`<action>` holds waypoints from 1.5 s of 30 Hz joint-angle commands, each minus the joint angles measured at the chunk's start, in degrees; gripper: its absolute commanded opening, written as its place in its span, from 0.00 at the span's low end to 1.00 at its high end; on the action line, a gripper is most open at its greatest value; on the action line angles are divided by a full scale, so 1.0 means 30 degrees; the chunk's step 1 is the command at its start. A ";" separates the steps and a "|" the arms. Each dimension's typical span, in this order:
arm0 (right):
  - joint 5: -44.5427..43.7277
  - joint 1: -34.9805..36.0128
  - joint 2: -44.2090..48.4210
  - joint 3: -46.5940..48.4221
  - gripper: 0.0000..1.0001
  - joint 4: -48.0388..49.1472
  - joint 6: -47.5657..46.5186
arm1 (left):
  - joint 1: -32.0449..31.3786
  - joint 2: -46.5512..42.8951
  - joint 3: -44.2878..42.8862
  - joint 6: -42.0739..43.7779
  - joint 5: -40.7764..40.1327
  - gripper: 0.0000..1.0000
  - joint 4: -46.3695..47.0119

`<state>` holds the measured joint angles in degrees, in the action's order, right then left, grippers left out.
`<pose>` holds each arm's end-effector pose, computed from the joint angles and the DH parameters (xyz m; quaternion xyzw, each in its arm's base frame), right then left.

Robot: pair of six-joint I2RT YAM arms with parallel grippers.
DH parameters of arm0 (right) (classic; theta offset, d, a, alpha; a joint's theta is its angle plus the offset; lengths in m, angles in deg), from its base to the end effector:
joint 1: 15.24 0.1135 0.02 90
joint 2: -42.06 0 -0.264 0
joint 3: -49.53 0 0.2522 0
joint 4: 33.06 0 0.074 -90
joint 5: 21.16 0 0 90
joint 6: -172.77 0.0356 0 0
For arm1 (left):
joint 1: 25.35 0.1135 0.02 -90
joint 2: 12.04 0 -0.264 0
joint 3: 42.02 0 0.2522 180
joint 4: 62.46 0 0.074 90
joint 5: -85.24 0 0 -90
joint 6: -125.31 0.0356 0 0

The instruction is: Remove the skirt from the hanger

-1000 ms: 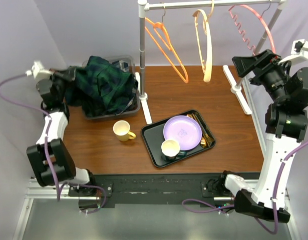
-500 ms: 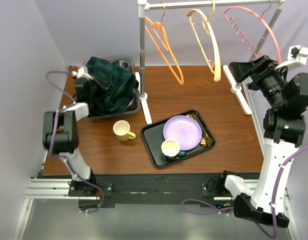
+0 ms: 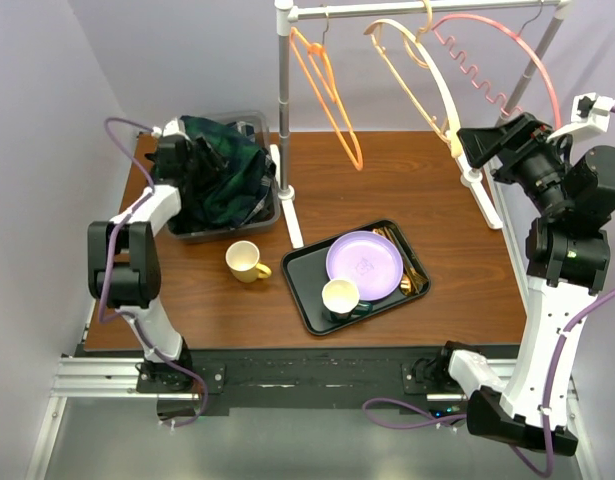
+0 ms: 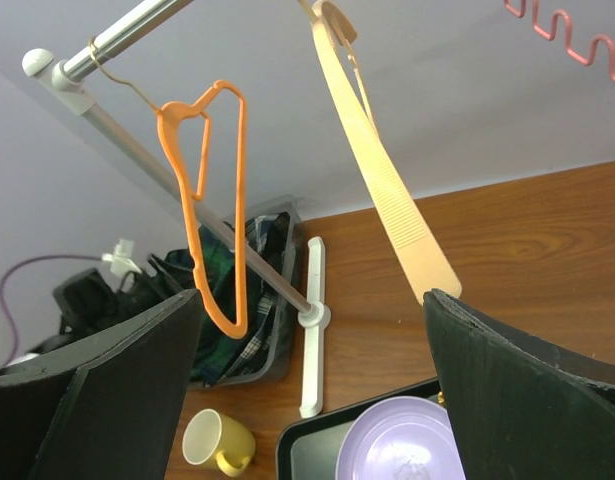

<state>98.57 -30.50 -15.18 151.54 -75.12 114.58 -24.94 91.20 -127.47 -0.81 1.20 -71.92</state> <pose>0.1600 -0.0253 0.5181 0.0962 0.6857 0.2759 0.6666 0.4179 -0.0007 0.2433 -0.2415 0.8181 -0.2017 0.4813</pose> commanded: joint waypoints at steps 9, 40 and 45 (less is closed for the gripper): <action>0.0312 0.0108 0.0503 0.0379 0.94 -0.0119 -0.0555 | 0.0974 -0.4383 -0.3648 0.3339 -0.3423 0.91 -0.6967; 0.0283 0.0109 0.0122 0.0409 0.94 -0.0120 -0.0906 | 0.0337 0.1847 -0.0624 0.2898 -0.1824 0.00 -0.0123; 0.0136 0.0109 -0.0024 0.0788 0.94 -0.0412 -0.1112 | -0.0925 0.4169 -0.0218 0.2258 -0.6553 0.00 -0.2161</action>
<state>98.57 -30.50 -14.94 152.67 -76.34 112.51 -25.05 99.97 -130.20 7.36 -8.42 -69.15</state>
